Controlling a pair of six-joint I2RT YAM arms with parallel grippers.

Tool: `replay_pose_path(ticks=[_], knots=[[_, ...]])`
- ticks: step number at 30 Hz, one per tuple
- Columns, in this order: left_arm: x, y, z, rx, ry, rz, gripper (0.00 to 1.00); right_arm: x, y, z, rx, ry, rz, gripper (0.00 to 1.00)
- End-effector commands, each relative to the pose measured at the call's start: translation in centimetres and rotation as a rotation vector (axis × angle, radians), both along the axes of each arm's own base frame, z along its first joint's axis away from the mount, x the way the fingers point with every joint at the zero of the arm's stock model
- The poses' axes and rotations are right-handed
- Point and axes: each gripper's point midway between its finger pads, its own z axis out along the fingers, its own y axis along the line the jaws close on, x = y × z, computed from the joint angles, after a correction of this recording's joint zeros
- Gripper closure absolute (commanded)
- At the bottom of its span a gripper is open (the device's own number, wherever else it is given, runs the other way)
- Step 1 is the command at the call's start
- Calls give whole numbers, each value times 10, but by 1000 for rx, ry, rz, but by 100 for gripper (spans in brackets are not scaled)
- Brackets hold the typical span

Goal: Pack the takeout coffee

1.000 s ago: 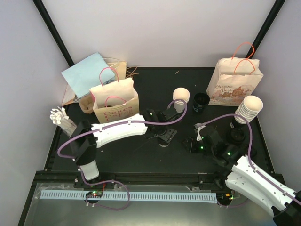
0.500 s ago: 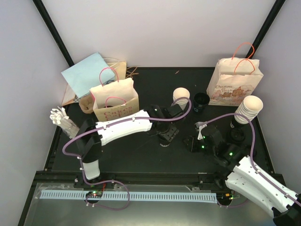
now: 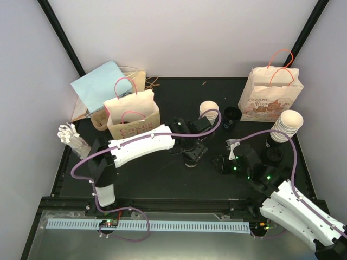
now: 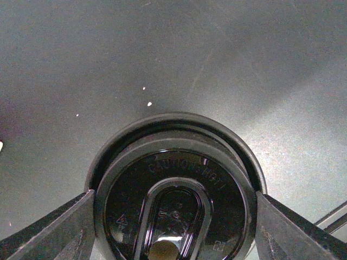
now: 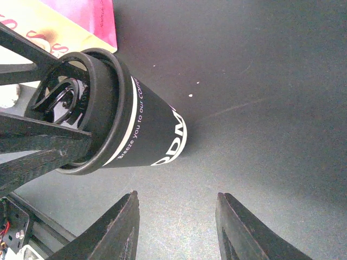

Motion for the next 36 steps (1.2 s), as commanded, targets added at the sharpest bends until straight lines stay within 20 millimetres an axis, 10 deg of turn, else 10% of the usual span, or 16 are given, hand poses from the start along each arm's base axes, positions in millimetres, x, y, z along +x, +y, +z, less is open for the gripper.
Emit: replay_pose_path(ticks=[1,15,23,29,36], knots=[[0,-2,-1,10,13,-11,24,3,-3,15,11,-40,-9,59],[-1,-1,-26,22,24,-2,25,2,-5,23,21,-53,-19,59],[-3,2,-27,22,33,7,2,0,-4,25,22,-50,-9,58],[-4,7,-5,-11,7,19,1,-2,-3,31,8,-44,11,53],[-3,22,68,-129,-88,43,1,-2,-1,47,-4,-65,43,48]])
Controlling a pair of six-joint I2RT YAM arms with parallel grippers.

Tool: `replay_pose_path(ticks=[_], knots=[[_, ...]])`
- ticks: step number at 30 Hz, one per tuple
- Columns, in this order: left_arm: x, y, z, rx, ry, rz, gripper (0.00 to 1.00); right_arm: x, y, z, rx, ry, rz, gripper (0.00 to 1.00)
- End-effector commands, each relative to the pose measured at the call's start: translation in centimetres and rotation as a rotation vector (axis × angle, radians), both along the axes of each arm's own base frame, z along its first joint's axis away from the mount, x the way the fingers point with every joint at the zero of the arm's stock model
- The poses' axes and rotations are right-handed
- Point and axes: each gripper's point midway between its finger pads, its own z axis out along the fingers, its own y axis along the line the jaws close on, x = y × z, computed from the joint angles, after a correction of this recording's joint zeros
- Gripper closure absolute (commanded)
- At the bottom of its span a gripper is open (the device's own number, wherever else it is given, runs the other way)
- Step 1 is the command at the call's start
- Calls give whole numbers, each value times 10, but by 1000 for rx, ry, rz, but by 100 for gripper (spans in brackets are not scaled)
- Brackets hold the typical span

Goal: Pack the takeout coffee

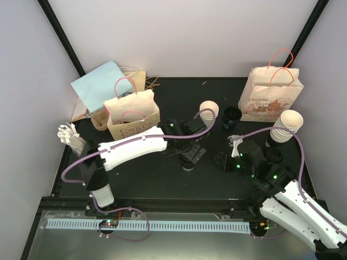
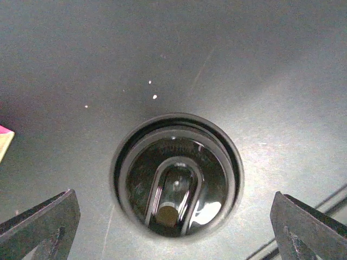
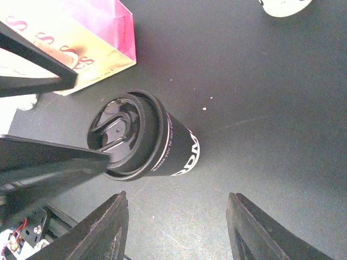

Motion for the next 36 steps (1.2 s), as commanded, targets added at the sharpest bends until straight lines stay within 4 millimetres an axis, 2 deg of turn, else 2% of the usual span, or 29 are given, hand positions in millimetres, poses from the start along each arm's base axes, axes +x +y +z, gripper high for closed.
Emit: replay_pose_path(ticks=[1,4,11,16,19,23,29,36], knots=[[2,17,77,-128,-98,45,1,1,2,16,-16,-30,36,46],[2,38,105,-176,-145,84,1,2,6,22,-51,-19,72,39],[-4,107,190,-377,-341,159,1,9,31,28,-212,25,235,21],[-6,164,223,-444,-410,238,1,17,48,26,-390,13,328,8],[-9,187,228,-459,-429,266,1,17,63,19,-460,25,396,1],[-11,207,223,-448,-427,302,1,21,81,13,-519,39,449,3],[-13,221,226,-457,-436,333,1,30,96,5,-573,61,489,5],[-18,239,222,-409,-442,360,1,32,105,-7,-631,83,503,3]])
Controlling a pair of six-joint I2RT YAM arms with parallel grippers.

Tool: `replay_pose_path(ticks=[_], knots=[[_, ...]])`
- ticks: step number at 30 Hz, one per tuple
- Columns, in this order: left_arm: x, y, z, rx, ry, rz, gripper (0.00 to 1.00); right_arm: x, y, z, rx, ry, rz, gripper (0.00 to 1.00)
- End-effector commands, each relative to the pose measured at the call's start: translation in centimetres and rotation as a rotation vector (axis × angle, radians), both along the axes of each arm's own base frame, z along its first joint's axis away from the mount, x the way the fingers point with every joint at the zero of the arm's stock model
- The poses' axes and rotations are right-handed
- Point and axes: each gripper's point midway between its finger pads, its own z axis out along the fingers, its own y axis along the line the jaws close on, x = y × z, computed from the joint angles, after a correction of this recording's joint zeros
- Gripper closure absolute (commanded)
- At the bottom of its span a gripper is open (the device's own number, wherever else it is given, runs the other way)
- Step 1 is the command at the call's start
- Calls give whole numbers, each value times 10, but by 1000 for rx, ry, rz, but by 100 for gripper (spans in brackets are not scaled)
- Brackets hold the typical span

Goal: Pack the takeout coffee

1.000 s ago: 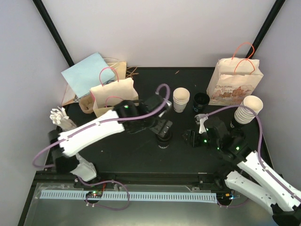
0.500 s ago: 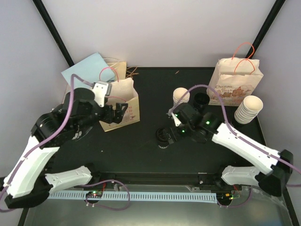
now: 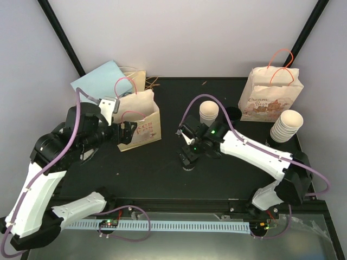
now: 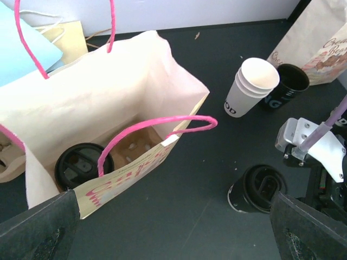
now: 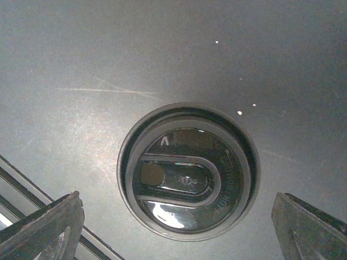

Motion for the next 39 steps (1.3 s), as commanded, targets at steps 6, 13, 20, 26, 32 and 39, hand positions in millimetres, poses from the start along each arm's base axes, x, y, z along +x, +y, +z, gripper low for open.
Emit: replay_pose_path(ticks=[6,13,20,26,32,39], knots=[[-13,15,-3,23,-10,-2,1,4,-1,-10,-93,-2,18,7],[-11,15,-7,36,-3,-1,1,4,5,-14,-97,22,22,10],[-17,20,-7,33,-4,8,1,0,4,-22,-121,37,20,11],[-16,20,-11,37,4,10,1,-1,6,-26,-132,45,9,11],[-15,21,-13,51,3,8,1,2,1,-33,-175,47,-26,12],[-18,23,-12,49,-3,8,1,5,-1,-26,-169,27,-54,10]])
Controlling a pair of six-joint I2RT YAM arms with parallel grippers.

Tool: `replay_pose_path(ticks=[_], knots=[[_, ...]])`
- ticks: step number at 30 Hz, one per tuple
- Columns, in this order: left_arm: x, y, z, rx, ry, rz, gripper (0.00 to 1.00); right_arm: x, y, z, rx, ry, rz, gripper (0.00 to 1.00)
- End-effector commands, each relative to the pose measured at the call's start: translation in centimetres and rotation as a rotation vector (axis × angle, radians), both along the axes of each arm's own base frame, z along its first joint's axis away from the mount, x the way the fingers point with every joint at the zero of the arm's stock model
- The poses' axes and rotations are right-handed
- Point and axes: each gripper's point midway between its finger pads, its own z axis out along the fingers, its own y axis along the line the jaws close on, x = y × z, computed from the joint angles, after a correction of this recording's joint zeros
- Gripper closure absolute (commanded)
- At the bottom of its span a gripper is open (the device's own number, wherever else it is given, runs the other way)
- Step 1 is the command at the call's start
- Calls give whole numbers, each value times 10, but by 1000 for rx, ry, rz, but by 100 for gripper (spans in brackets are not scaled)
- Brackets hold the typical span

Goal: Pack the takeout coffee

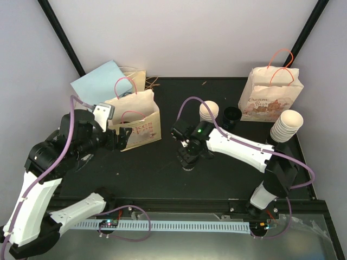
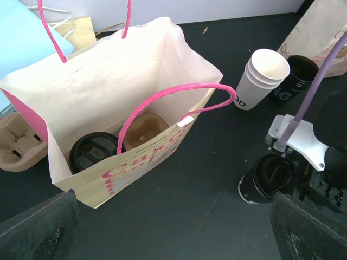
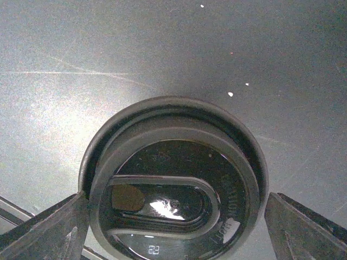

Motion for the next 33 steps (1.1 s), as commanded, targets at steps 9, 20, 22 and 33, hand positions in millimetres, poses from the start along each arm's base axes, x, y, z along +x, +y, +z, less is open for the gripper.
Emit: replay_pose_path(ticks=[9,20,22,33], knots=[[-5,6,-2,18,-7,0,1,3,0,8,-9,-11,-23,13],[-8,10,-2,20,-8,6,1,1,4,1,-19,17,-16,19],[-9,11,-2,21,-7,8,1,1,3,-1,-26,19,-16,19],[-9,16,-5,45,-4,33,1,5,2,21,11,-38,-17,26]])
